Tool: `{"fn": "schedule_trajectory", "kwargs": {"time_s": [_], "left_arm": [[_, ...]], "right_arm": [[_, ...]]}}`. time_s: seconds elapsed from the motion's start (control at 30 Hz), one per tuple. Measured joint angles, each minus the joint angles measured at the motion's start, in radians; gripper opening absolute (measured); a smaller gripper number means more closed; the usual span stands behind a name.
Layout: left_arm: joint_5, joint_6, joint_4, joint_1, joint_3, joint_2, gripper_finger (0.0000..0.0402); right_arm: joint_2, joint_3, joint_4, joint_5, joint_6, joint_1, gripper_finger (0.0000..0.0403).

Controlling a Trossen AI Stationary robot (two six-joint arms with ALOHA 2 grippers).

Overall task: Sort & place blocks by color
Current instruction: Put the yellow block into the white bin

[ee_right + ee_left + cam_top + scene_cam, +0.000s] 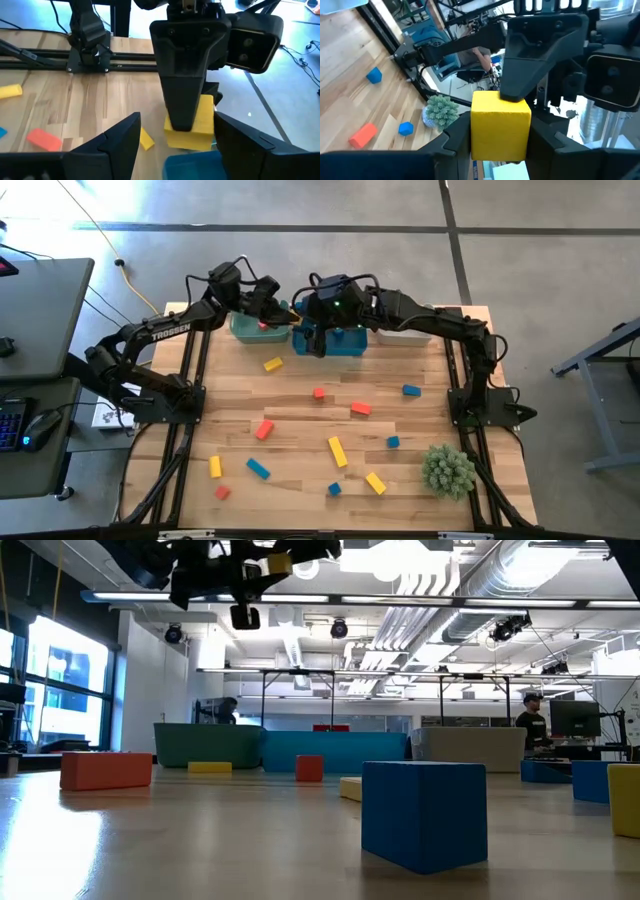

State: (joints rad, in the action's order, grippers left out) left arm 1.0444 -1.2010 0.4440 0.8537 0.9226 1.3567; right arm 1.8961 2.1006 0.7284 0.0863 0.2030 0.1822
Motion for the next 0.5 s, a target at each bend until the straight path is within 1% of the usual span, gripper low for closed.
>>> {"fn": "schedule_trajectory", "kwargs": {"time_s": [0.2, 0.37, 0.5], "left_arm": [[-0.012, -0.069, 0.092, 0.001, 0.000, 0.000, 0.0115], [-0.015, -0.079, 0.101, -0.001, 0.000, 0.000, 0.0115], [-0.020, -0.079, 0.101, -0.012, 0.000, 0.000, 0.0115]], "right_arm": [[0.000, 0.000, -0.001, 0.022, 0.004, 0.001, 0.0236], [0.000, -0.001, -0.020, 0.058, 0.004, 0.000, 0.0234], [0.000, -0.002, -0.039, 0.061, 0.008, 0.000, 0.0220]]}}
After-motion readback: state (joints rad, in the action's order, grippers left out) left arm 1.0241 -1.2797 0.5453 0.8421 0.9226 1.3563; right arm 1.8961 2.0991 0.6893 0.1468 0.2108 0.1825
